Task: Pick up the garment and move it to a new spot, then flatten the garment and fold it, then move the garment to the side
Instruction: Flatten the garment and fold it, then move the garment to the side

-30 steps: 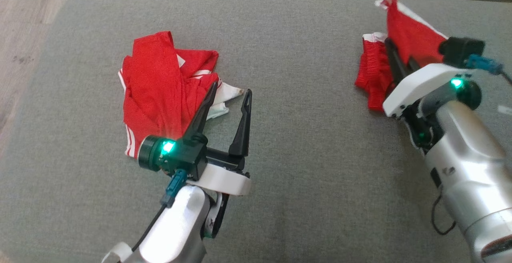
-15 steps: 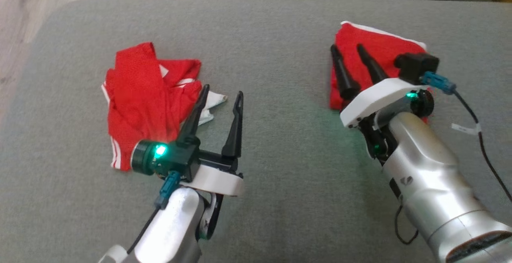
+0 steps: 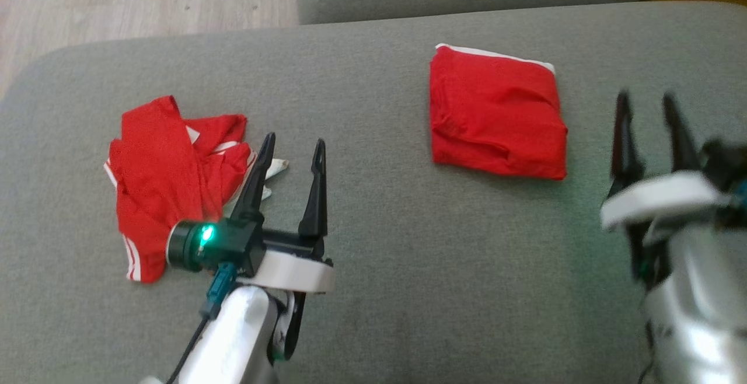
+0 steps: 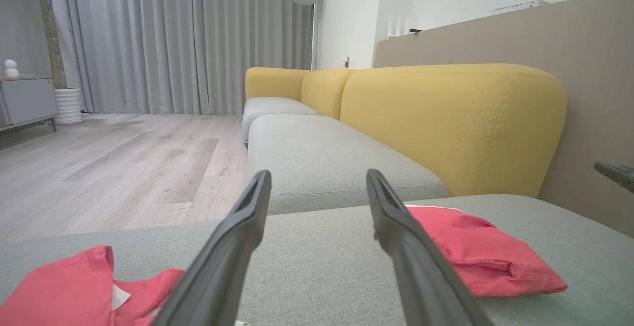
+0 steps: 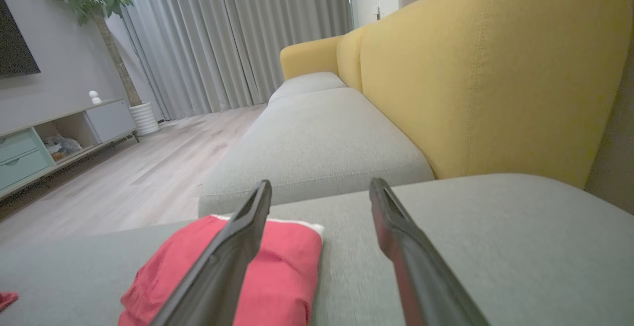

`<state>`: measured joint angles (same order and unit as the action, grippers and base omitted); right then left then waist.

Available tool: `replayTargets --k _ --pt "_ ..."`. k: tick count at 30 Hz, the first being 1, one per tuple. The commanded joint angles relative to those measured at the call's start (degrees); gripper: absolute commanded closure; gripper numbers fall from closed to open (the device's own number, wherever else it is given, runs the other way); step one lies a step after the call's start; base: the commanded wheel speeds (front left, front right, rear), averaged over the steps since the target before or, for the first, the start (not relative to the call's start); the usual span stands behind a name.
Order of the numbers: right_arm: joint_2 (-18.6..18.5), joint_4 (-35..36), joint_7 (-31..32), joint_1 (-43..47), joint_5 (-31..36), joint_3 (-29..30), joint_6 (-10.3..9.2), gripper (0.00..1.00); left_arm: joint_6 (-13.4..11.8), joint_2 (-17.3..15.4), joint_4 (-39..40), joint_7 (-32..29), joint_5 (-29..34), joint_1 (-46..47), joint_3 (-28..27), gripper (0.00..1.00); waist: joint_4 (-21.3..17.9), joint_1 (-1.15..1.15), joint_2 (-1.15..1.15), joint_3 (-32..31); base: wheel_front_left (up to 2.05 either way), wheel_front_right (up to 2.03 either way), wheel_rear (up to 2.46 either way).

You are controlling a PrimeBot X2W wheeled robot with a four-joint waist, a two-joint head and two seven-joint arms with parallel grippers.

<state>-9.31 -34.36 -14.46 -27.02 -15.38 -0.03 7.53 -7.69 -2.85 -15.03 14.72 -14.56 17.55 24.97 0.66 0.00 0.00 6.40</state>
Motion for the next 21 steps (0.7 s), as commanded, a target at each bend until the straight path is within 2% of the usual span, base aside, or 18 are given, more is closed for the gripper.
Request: replayTargets --k 1,5,10,21 --pt "2.00 3.58 -0.52 1.26 1.60 0.12 -0.04 0.00 0.38 -0.56 1.76 0.28 0.52 0.28 -2.41 0.00 -0.61 0.00 0.00 -0.43 0.00 0.00 0.00" --pt "4.60 8.55 -0.53 8.19 5.51 2.68 -0.04 0.00 1.08 -0.42 1.77 0.28 1.18 -1.21 -3.21 0.00 -1.21 0.00 0.00 -0.76 0.00 0.00 0.00" --pt "6.16 12.51 -0.53 13.93 6.02 4.54 -0.04 0.00 2.01 -0.25 1.89 0.28 1.92 -2.77 -3.91 0.00 -1.67 0.00 0.00 -1.08 0.00 0.00 0.00" --pt "6.42 15.20 -0.12 15.13 3.74 4.22 -0.04 0.00 3.30 -0.06 1.88 0.28 3.10 -2.81 -4.12 0.00 -1.02 0.00 0.00 -0.07 0.00 0.00 0.00"
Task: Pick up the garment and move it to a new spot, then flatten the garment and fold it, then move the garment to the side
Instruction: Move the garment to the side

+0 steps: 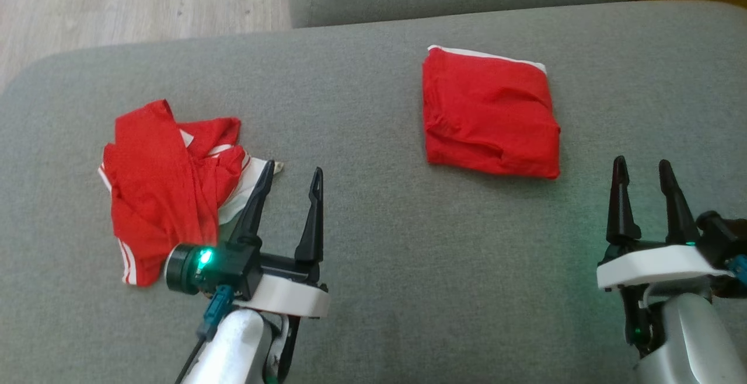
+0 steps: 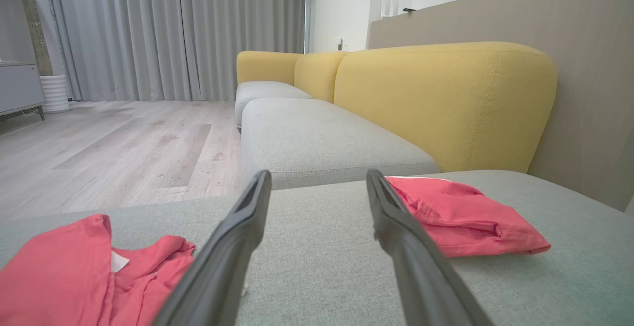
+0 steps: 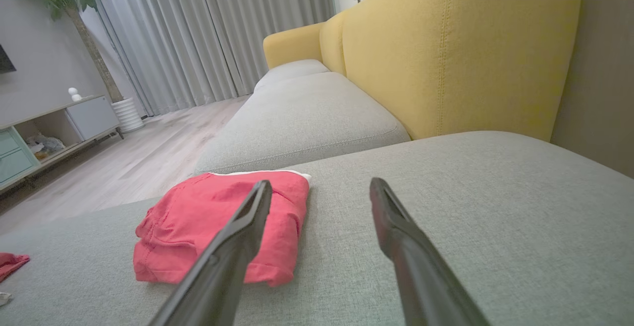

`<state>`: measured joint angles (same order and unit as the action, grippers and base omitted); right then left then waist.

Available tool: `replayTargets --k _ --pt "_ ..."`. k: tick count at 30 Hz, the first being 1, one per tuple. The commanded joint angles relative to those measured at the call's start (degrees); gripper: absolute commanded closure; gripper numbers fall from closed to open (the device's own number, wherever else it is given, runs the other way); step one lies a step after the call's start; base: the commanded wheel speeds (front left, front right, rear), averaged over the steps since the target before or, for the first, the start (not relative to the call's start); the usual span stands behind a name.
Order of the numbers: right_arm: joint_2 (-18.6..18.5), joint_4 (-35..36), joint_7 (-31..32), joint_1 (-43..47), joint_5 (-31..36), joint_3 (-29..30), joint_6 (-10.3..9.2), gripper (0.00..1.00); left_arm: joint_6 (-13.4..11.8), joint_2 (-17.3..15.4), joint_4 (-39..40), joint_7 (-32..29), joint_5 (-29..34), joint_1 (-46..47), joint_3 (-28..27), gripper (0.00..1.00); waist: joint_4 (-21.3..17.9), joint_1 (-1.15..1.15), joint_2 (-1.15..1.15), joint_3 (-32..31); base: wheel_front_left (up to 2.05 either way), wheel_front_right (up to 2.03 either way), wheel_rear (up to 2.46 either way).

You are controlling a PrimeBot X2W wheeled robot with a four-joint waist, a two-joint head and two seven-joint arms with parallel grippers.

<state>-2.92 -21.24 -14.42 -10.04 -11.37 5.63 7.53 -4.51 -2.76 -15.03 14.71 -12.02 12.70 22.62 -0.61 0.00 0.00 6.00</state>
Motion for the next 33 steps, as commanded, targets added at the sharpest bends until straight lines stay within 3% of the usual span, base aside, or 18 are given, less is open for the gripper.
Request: replayTargets --k 1,14,24,32,33 --pt "0.03 2.17 -0.02 -2.18 -0.24 -1.33 -0.04 0.00 0.17 -0.14 2.00 0.29 0.58 2.22 -1.61 0.00 0.46 0.00 0.00 0.66 0.00 0.00 0.00" --pt "0.03 -1.48 6.77 -12.09 -0.14 2.31 -0.04 0.00 -0.74 -0.12 3.10 0.29 0.10 5.97 1.53 0.00 4.93 0.00 0.00 7.33 0.00 0.00 0.00" --pt "0.04 -16.07 16.35 -23.74 -4.04 8.47 -0.04 0.00 -2.11 -0.12 3.17 0.29 -1.03 8.95 4.50 0.00 8.58 0.00 0.00 11.55 0.00 0.00 0.00" --pt "-1.59 -25.26 18.80 -27.84 -1.63 5.69 -0.04 0.00 -2.80 -0.12 2.89 0.29 -1.43 9.86 5.10 0.00 9.37 0.00 0.00 12.02 0.00 0.00 0.00" --pt "-1.94 -25.96 18.51 -28.06 -0.97 4.77 -0.04 0.59 -2.88 -0.12 2.83 0.29 -1.42 9.87 5.07 0.00 9.29 0.00 0.00 11.89 0.00 0.00 0.00"
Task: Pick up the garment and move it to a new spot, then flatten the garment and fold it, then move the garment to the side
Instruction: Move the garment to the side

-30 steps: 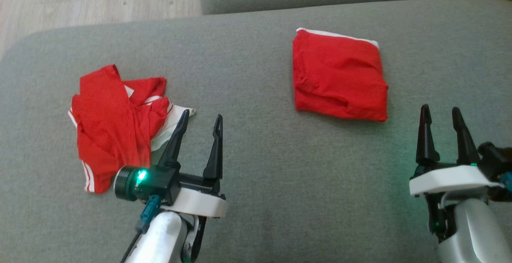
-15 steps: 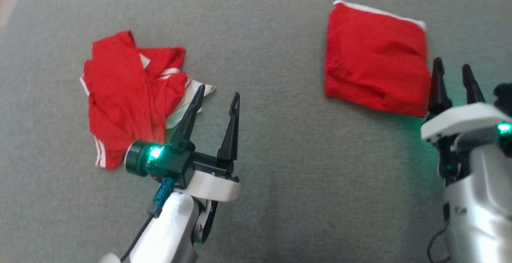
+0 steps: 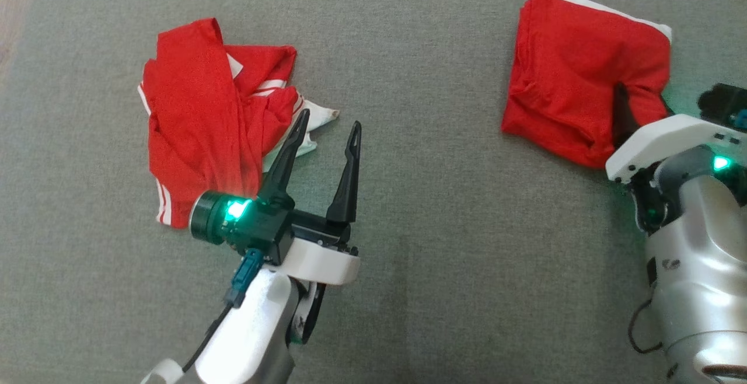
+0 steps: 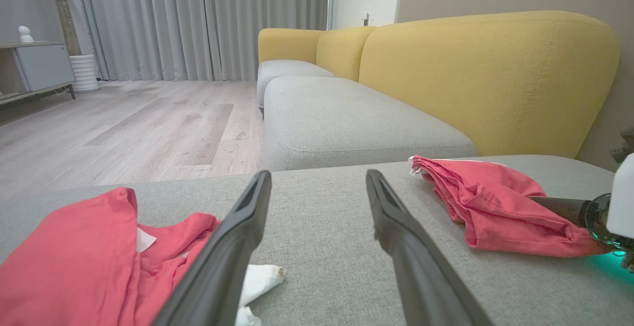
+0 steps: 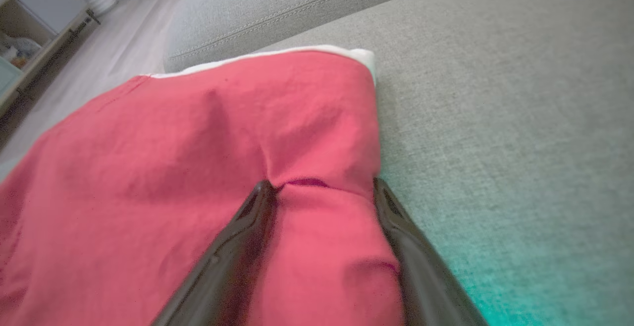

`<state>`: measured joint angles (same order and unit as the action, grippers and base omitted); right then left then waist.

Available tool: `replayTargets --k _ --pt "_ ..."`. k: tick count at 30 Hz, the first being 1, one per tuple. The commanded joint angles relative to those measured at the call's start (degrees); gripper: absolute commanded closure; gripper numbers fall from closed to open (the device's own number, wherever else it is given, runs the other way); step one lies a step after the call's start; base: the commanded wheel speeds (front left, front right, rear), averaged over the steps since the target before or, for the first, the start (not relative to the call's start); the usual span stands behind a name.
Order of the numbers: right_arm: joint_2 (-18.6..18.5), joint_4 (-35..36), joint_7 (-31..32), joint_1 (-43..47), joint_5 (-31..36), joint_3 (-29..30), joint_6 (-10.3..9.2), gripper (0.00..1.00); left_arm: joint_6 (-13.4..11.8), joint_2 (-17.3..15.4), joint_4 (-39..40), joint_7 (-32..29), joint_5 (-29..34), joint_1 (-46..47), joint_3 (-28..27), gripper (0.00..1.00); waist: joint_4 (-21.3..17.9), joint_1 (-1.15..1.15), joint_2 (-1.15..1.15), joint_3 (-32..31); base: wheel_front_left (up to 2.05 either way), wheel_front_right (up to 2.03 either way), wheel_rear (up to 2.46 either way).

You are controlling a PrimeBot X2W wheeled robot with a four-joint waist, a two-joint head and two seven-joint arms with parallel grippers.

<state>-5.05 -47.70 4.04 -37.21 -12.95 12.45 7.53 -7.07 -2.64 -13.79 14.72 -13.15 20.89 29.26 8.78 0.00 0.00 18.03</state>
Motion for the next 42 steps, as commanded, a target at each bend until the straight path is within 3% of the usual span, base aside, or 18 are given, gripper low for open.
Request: replayTargets --k 1,7,12,21,24,25,30,34,42 --pt "-0.25 0.01 -0.57 -1.06 1.32 -3.21 -0.04 1.00 -0.39 -0.24 1.50 0.28 -0.26 1.62 -1.61 0.00 -0.21 0.00 0.00 -0.32 0.00 0.00 0.00" --pt "-4.98 -0.63 -4.14 -1.40 4.02 -10.72 -0.04 1.00 -0.42 -0.24 1.05 0.28 -0.13 1.33 -2.08 0.00 -1.49 0.00 0.00 -2.04 0.00 0.00 0.00" --pt "-10.49 3.22 -3.40 -0.91 -1.02 -18.53 -0.04 1.00 -0.33 -0.24 1.12 0.28 -0.07 0.71 -2.91 0.00 -2.89 0.00 0.00 -3.57 0.00 0.00 0.00" --pt "-28.31 14.83 4.18 4.60 -12.78 -32.20 -0.04 1.00 -0.01 -0.24 1.45 0.28 0.10 -0.05 -3.78 0.00 -4.90 0.00 0.00 -3.89 0.00 0.00 0.00" --pt "-34.46 14.94 5.27 6.33 -14.23 -34.24 -0.04 1.00 0.25 -0.24 1.59 0.28 0.36 0.45 -3.93 0.00 -4.95 0.00 0.00 -3.04 0.00 0.00 0.00" --pt "-34.46 14.94 5.27 6.33 -14.23 -34.24 -0.04 1.00 0.25 -0.24 1.59 0.28 0.36 0.45 -3.93 0.00 -4.95 0.00 0.00 -3.04 0.00 0.00 0.00" --pt "-42.48 9.97 4.52 7.15 -13.74 -35.65 -0.04 1.00 0.56 -0.24 1.95 0.28 0.91 1.55 -4.10 0.00 -4.46 0.00 0.00 -1.24 0.00 0.00 0.00" --pt "-45.52 4.73 2.51 5.88 -12.15 -35.63 -0.04 1.00 0.64 -0.24 2.10 0.28 1.15 2.11 -4.14 0.00 -4.00 0.00 0.00 0.05 0.00 0.00 0.00" --pt "-46.54 -4.05 -1.49 1.74 -9.01 -34.21 -0.04 1.00 0.45 -0.24 2.39 0.28 1.06 2.92 -3.87 0.00 -3.09 0.00 0.00 2.04 0.00 0.00 0.00"
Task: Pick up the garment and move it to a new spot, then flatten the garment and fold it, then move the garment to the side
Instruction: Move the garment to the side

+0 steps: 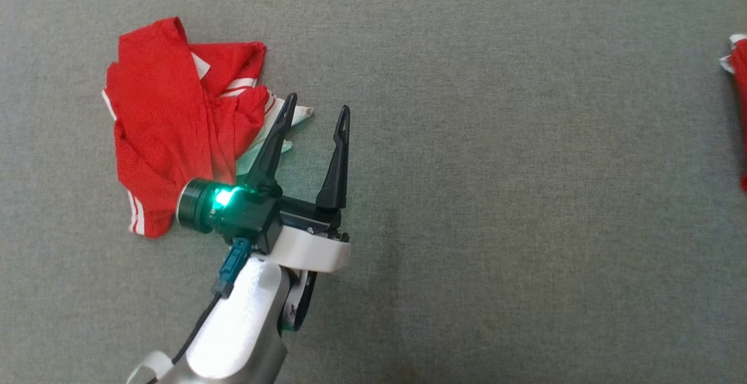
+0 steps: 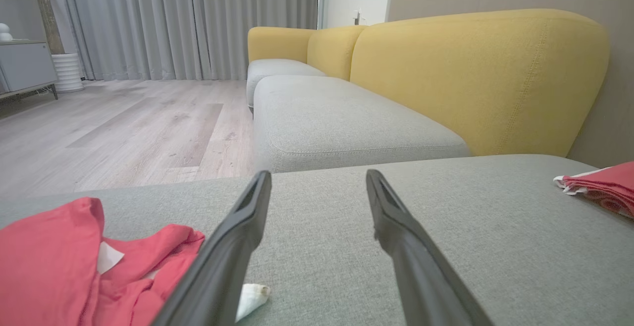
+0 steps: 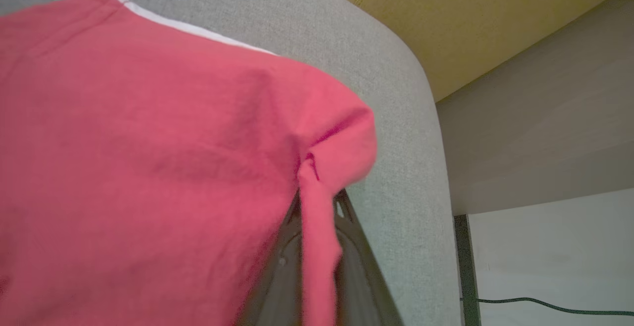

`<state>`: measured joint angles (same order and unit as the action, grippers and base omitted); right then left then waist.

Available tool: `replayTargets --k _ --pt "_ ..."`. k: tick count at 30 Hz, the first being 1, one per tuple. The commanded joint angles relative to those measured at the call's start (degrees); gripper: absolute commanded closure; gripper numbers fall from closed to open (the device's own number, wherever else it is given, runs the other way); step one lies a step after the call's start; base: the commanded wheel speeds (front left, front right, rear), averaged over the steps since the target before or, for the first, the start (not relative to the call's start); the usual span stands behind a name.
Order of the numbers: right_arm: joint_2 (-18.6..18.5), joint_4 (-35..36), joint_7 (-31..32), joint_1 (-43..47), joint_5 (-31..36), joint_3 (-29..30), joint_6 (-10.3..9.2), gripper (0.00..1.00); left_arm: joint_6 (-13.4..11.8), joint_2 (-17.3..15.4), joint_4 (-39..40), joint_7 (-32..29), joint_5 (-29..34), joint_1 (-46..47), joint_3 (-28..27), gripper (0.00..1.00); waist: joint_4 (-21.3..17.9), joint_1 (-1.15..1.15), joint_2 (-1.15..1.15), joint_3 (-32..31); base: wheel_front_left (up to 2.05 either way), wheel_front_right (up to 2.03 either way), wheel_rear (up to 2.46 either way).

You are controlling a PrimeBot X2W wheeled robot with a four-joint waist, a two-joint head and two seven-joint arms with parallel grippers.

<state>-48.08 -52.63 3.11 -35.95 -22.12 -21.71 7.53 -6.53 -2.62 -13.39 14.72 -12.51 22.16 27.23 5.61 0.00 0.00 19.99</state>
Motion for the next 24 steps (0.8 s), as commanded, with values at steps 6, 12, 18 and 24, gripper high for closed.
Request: replayTargets --k 6,12,18,24 --pt "-2.98 -3.09 -2.91 -2.84 2.67 0.56 -0.04 1.00 -0.20 -0.26 1.94 0.28 0.54 1.94 -2.00 0.00 0.17 0.00 0.00 0.68 0.00 0.00 0.00" --pt "-0.09 -5.81 -5.51 -5.46 4.13 2.31 -0.04 0.00 -0.20 -0.26 1.38 0.28 0.57 1.90 -2.28 0.00 -0.72 0.00 0.00 -0.98 0.00 0.00 0.00" --pt "3.04 -6.01 -8.77 -7.89 6.27 5.34 -0.04 0.00 -0.01 -0.26 1.26 0.28 0.51 0.76 -3.25 0.00 -2.30 0.00 0.00 -4.88 0.00 0.00 0.00" --pt "10.22 -2.12 -13.76 -8.38 7.18 9.69 -0.04 0.00 0.14 -0.26 1.64 0.28 0.44 -1.49 -4.94 0.00 -3.85 0.00 0.00 -9.69 0.00 0.00 0.00"
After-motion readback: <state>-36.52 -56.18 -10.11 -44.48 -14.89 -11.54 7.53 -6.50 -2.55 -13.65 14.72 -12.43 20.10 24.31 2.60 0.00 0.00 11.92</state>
